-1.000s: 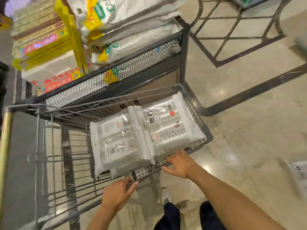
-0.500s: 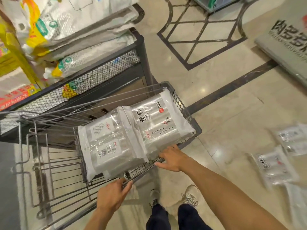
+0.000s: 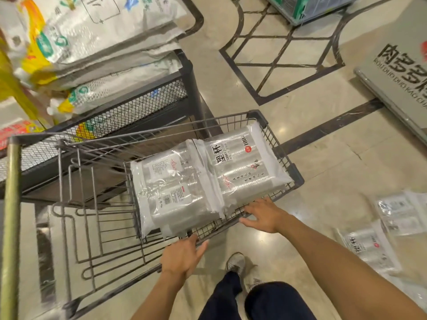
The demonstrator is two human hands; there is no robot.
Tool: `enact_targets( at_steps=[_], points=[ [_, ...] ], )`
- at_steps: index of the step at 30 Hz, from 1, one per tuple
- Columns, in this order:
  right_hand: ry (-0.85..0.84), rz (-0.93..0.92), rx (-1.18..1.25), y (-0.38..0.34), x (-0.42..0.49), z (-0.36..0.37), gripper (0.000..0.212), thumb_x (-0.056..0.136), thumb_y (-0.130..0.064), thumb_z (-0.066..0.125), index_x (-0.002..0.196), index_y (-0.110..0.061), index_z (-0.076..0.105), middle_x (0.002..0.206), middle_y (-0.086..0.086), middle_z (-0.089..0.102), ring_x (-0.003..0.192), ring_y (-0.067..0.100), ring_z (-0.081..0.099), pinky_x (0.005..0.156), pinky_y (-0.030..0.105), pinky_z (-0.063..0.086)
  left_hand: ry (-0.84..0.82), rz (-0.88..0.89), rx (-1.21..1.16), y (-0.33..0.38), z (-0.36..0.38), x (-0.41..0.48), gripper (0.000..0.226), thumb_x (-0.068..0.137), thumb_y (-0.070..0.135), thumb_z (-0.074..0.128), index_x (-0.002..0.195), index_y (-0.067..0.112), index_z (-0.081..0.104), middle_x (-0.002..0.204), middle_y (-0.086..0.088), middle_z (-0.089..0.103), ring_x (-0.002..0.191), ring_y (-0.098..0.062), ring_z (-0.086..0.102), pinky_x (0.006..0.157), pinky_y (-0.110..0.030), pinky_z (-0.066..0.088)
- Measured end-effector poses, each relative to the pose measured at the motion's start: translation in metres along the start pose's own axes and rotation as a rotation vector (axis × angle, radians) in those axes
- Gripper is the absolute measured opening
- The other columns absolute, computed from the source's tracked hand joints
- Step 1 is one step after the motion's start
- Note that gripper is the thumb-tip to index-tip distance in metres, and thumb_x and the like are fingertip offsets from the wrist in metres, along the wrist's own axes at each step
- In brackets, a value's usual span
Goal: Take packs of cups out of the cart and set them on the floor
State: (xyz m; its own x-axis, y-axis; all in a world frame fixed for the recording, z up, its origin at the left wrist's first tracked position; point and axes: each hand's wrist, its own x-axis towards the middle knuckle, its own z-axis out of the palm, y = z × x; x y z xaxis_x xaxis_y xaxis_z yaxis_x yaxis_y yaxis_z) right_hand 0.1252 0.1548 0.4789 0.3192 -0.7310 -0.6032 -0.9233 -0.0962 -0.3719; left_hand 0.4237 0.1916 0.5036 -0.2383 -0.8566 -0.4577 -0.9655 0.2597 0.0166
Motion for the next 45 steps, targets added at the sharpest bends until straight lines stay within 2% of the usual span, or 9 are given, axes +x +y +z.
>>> enact_targets(
  at_steps=[3,11,22,28,32,37,39,41,45],
  points=[
    [0.014,0.013,-0.001,0.033,0.0,-0.005,0.078,0.084,-0.08,0.018,0.119,-0.026,0.063,0.116,-0.001,0.065,0.116,0.023,0.051,0.108,0.046,0.03,0.009,0.02,0.004,0.026,-0.005,0.014,0.063,0.095,0.076,0.015,0.108,0.033,0.059,0.088,0.004,0.072,0.081,-0.017,0.07,0.065,-0.033,0.051],
    [0.046,-0.033,-0.026,0.118,-0.007,-0.034,0.06,0.095,-0.071,0.03,0.114,-0.025,0.063,0.112,-0.003,0.063,0.113,0.021,0.05,0.098,0.041,0.03,0.022,-0.005,-0.024,0.1,-0.022,0.054,0.068,0.091,0.081,0.011,0.108,0.035,0.059,0.087,0.008,0.07,0.078,-0.014,0.068,0.064,-0.033,0.055],
    [0.044,-0.057,-0.069,0.213,-0.009,-0.086,0.053,0.097,-0.066,0.03,0.102,-0.025,0.063,0.104,-0.004,0.064,0.105,0.02,0.052,0.1,0.046,0.03,0.014,-0.056,0.036,0.19,-0.048,0.113,0.064,0.092,0.079,0.016,0.119,0.037,0.056,0.092,0.005,0.073,0.08,-0.019,0.07,0.06,-0.032,0.05],
    [0.083,-0.07,-0.029,0.25,-0.008,-0.106,0.049,0.098,-0.063,0.036,0.081,-0.022,0.057,0.078,-0.013,0.048,0.086,0.016,0.047,0.097,0.044,0.034,-0.007,-0.057,-0.012,0.223,-0.06,0.138,0.06,0.093,0.077,0.02,0.107,0.033,0.059,0.098,0.005,0.072,0.085,-0.021,0.069,0.069,-0.036,0.054],
    [0.093,-0.094,-0.02,0.265,-0.013,-0.116,0.036,0.099,-0.06,0.037,0.072,-0.038,0.045,0.071,-0.019,0.037,0.086,0.013,0.04,0.096,0.043,0.033,-0.009,-0.071,0.006,0.24,-0.064,0.149,0.063,0.092,0.078,0.019,0.108,0.033,0.06,0.089,0.003,0.073,0.081,-0.022,0.07,0.067,-0.035,0.055],
    [0.103,-0.049,-0.049,0.28,-0.016,-0.116,0.049,0.098,-0.063,0.033,0.085,-0.023,0.058,0.081,-0.01,0.052,0.09,0.018,0.049,0.097,0.043,0.034,-0.042,-0.074,-0.047,0.25,-0.065,0.156,0.091,0.073,0.09,-0.006,0.108,0.036,0.058,0.088,0.005,0.072,0.08,-0.022,0.07,0.067,-0.036,0.056],
    [0.08,0.01,-0.057,0.28,-0.021,-0.115,0.053,0.098,-0.065,0.029,0.104,-0.025,0.063,0.104,-0.003,0.061,0.11,0.022,0.052,0.103,0.046,0.031,-0.121,-0.079,-0.084,0.256,-0.074,0.156,0.084,0.079,0.089,0.003,0.111,0.034,0.059,0.099,0.003,0.071,0.092,-0.023,0.068,0.078,-0.04,0.054],
    [0.114,0.079,0.012,0.278,-0.03,-0.112,0.056,0.099,-0.064,0.03,0.136,-0.029,0.054,0.138,0.002,0.054,0.135,0.025,0.039,0.112,0.047,0.022,-0.154,-0.066,-0.057,0.266,-0.087,0.156,0.068,0.092,0.078,0.02,0.125,0.032,0.058,0.122,0.002,0.066,0.117,-0.023,0.059,0.097,-0.044,0.044],
    [0.321,0.194,0.211,0.279,-0.072,-0.119,0.051,0.104,-0.052,0.033,0.149,-0.03,0.041,0.157,-0.002,0.038,0.146,0.019,0.027,0.117,0.044,0.015,-0.02,0.005,-0.037,0.304,-0.132,0.155,0.061,0.1,0.063,0.029,0.15,0.029,0.042,0.155,0.003,0.045,0.146,-0.02,0.033,0.119,-0.043,0.023]
  ],
)
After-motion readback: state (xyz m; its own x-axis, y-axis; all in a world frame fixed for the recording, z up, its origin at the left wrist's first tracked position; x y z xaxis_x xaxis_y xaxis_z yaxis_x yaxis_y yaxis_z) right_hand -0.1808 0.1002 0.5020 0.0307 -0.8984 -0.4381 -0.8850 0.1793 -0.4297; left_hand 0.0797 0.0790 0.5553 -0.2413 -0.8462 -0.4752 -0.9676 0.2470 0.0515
